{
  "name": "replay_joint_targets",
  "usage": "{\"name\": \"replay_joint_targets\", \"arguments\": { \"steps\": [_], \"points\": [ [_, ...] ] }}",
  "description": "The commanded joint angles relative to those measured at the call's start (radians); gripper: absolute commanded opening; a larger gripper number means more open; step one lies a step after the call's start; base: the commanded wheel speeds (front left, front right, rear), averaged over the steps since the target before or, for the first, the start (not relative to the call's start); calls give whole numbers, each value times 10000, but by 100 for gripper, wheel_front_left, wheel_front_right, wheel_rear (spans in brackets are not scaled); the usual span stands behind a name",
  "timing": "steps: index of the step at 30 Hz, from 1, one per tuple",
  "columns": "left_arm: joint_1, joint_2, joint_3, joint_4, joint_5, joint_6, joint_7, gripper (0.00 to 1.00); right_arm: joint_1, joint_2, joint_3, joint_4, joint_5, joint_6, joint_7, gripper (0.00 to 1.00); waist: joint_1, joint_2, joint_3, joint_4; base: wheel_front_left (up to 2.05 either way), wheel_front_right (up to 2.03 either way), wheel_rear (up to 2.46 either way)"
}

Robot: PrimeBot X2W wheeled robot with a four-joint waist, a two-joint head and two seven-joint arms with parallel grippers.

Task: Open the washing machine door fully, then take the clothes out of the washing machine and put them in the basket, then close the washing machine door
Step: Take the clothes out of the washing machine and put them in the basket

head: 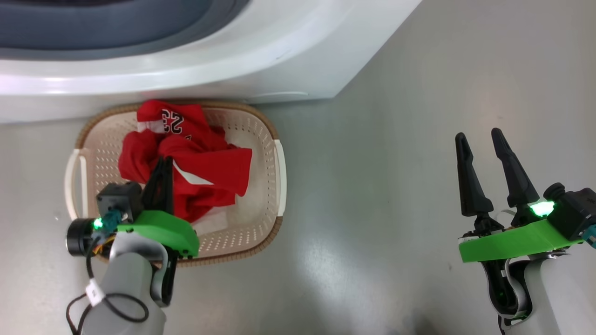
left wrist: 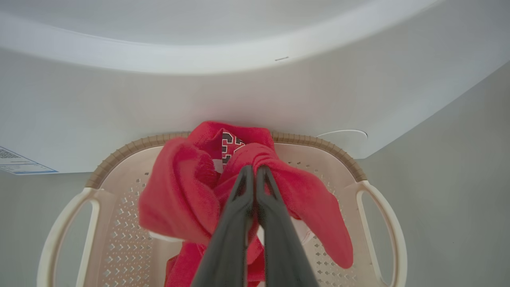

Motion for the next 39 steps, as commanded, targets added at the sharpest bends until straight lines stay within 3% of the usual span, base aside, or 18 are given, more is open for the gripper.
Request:
{"name": "replay_joint_targets", "arguments": {
  "steps": [1, 13, 24, 27, 30, 31, 32, 39],
  "points": [
    [-67, 241, 255, 74, 163, -48, -51, 0, -7, -16, 219, -248, 3, 75, -63, 100, 0, -1, 332, -102, 0, 0, 0],
    [-1314, 257, 544, 2031, 523, -187, -51, 0, -405, 38, 182, -397, -3, 75, -63, 100, 0, -1, 1303, -279, 0, 0, 0],
    [-1972, 277, 956, 3153, 502, -306, -51, 0, -525, 65, 166, -414, -25, 75, -63, 100, 0, -1, 1550, -333, 0, 0, 0],
    [-1974, 274, 1036, 3089, 521, -295, -51, 43, -513, 68, 153, -381, -47, 75, -63, 100, 0, -1, 1463, -308, 0, 0, 0],
    [-1841, 267, 1085, 2980, 547, -277, -51, 93, -490, 70, 177, -330, -62, 75, -63, 100, 0, -1, 1270, -264, 0, 0, 0],
    [-1780, 264, 1102, 2939, 546, -278, -51, 93, -480, 71, 191, -308, -64, 75, -63, 100, 0, -1, 1186, -249, 0, 0, 0],
    [-1717, 261, 1121, 2877, 542, -279, -51, 100, -468, 70, 206, -288, -66, 75, -63, 100, 0, -1, 1103, -235, 0, 0, 0],
    [-1103, 247, 1238, 2243, 505, -345, -51, 100, -267, -5, 285, -155, -80, 75, -63, 100, 0, -1, 301, -89, 0, 0, 0]
  ]
}}
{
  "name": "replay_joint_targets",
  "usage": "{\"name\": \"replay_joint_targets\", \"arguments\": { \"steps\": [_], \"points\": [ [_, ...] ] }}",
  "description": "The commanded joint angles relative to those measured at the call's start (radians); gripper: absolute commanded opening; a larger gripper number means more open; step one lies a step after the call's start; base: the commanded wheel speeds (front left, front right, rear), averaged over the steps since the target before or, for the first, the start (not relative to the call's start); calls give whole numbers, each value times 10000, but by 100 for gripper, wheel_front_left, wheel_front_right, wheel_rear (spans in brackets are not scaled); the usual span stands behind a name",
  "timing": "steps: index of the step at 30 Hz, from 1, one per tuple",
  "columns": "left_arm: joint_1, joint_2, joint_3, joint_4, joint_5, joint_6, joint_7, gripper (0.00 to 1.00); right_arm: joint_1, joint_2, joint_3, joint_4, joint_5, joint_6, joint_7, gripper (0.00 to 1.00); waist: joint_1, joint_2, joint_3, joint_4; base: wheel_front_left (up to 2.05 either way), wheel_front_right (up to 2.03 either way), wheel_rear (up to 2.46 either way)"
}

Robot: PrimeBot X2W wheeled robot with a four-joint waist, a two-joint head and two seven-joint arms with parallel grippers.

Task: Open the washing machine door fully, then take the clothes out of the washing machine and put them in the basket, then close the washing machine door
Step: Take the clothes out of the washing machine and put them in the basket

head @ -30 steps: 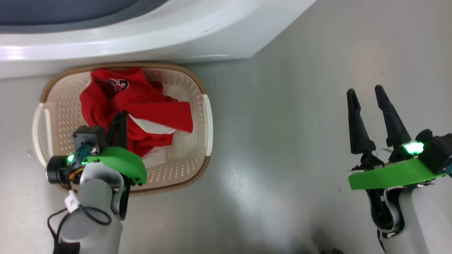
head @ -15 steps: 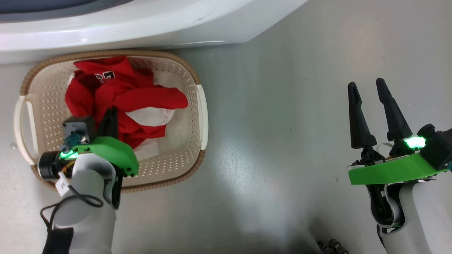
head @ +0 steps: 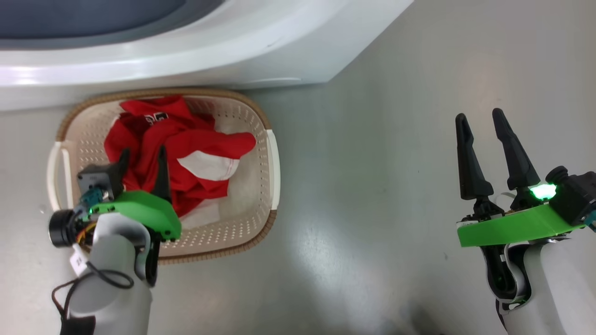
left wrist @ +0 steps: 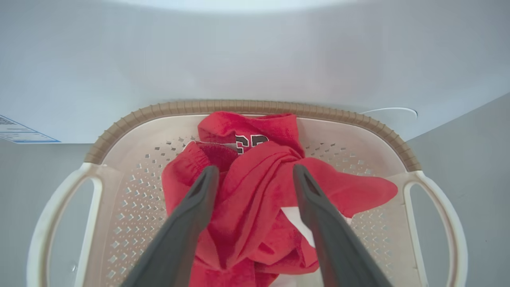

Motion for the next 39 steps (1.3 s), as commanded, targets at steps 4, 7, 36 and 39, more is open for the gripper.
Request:
{"name": "replay_joint_targets", "arguments": {
  "steps": [4, 7, 36, 39],
  "points": [
    [815, 264, 316, -549, 37, -123, -51, 100, 421, -68, 282, -90, -75, 75, -63, 100, 0, -1, -812, 150, 0, 0, 0],
    [1165, 262, 349, -928, -9, -178, -51, 100, 561, -87, 303, -11, -77, 75, -63, 100, 0, -1, -1274, 195, 0, 0, 0],
    [4210, 260, 193, -5349, -189, -486, -51, 100, 2156, -243, 190, 426, -96, 75, -63, 100, 0, -1, -4610, 626, 0, 0, 0],
    [4538, 260, 221, -5723, -196, -475, -51, 100, 2335, -258, 144, 426, -101, 75, -63, 100, 0, -1, -4801, 660, 0, 0, 0]
  ]
}}
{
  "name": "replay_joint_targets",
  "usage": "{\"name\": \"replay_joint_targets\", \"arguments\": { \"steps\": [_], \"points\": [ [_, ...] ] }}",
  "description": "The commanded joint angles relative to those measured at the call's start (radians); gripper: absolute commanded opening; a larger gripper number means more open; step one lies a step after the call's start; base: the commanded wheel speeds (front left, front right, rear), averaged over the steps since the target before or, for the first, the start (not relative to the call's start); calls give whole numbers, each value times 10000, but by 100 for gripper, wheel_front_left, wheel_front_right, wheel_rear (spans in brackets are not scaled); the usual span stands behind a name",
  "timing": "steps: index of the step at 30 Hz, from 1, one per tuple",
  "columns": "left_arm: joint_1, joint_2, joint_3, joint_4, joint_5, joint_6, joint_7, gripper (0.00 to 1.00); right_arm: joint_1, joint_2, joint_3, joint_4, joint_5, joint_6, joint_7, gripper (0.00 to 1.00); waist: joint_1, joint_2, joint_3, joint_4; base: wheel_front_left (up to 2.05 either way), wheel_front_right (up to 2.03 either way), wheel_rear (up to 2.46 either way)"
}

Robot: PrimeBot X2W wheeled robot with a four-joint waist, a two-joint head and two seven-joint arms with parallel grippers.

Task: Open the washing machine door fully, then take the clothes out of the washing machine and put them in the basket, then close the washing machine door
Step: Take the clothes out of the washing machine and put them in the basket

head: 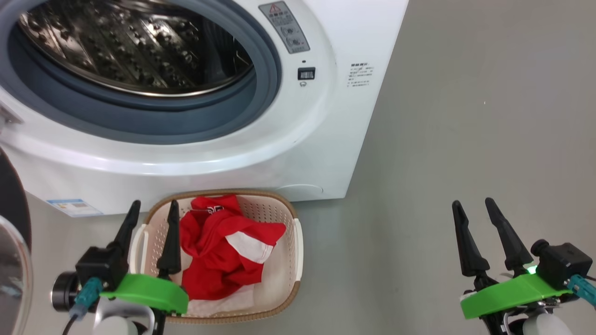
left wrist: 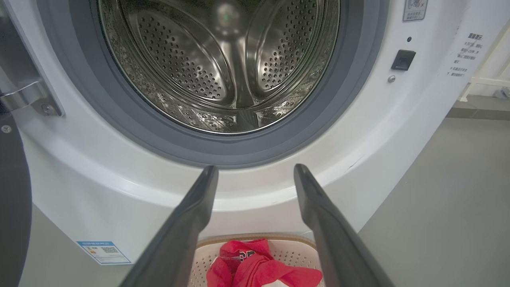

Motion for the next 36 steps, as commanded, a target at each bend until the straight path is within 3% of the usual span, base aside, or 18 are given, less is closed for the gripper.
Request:
{"name": "replay_joint_targets", "arguments": {
  "steps": [1, 18, 36],
  "points": [
    [281, 251, 337, -511, -46, -26, -51, 100, 150, -152, 163, -216, -98, 75, -65, 100, 0, 0, -276, 76, 0, 0, 0],
    [1861, 250, 280, -2323, -322, 386, -51, 100, 718, -209, -21, -271, -137, 75, -65, 100, 0, 0, -641, 176, 0, 0, 0],
    [2107, 250, 163, -2626, -430, 547, -51, 100, 807, -197, -15, -298, -164, 75, -65, 100, 0, 0, -692, 165, 0, 0, 0]
  ]
}}
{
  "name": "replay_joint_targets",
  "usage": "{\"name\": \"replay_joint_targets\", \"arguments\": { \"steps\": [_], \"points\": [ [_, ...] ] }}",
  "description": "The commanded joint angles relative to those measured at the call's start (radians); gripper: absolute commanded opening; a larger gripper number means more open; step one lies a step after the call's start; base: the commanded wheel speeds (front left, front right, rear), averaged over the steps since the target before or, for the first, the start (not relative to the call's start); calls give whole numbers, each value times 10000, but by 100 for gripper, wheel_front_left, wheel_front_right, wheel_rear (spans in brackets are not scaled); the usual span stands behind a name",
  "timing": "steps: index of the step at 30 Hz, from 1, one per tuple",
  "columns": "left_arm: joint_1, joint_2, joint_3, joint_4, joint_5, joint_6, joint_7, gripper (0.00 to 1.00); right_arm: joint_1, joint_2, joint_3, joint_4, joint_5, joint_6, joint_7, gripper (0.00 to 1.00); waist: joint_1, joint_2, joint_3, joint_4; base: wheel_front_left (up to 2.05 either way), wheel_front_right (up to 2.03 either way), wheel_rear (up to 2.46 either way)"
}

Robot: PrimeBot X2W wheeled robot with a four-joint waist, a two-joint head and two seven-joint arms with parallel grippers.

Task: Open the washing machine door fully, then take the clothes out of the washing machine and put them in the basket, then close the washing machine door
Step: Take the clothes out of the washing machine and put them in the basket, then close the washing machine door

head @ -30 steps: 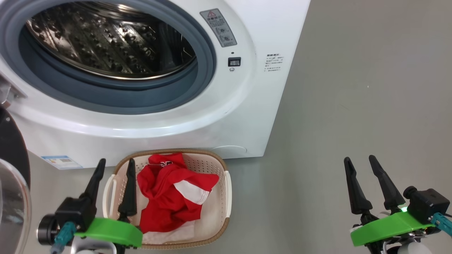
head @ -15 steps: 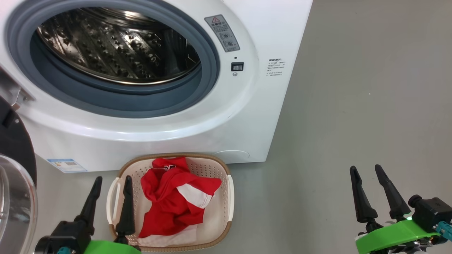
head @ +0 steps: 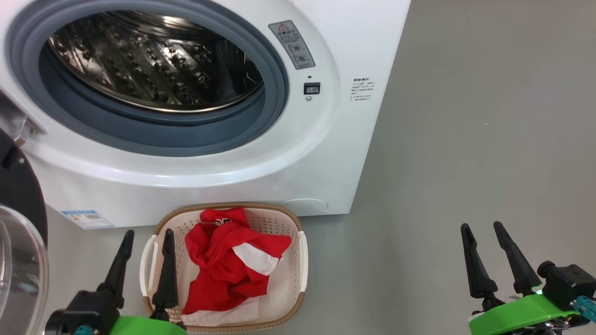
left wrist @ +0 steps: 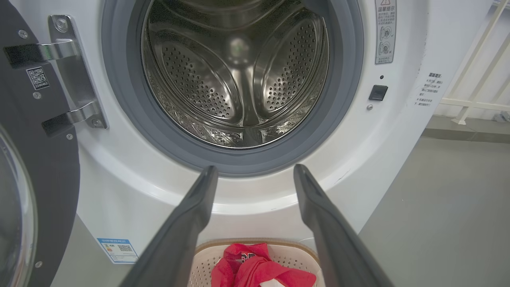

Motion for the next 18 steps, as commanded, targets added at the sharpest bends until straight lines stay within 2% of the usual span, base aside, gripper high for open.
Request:
{"name": "replay_joint_targets", "arguments": {
  "steps": [1, 11, 18],
  "points": [
    [21, 158, 267, -297, -35, 88, -51, 100, -54, -146, 245, -271, -89, 75, -65, 100, 0, -1, 16, 7, 0, 0, 0],
    [-83, 158, 268, -309, -36, 224, -51, 100, -119, -133, 239, -293, -88, 75, -65, 100, 0, -1, 136, 41, -7, 7, 0],
    [-136, 158, 272, -293, -56, 216, -51, 100, -147, -117, 223, -289, -97, 75, -65, 100, 0, -1, 160, 48, -81, 81, 0]
  ]
}}
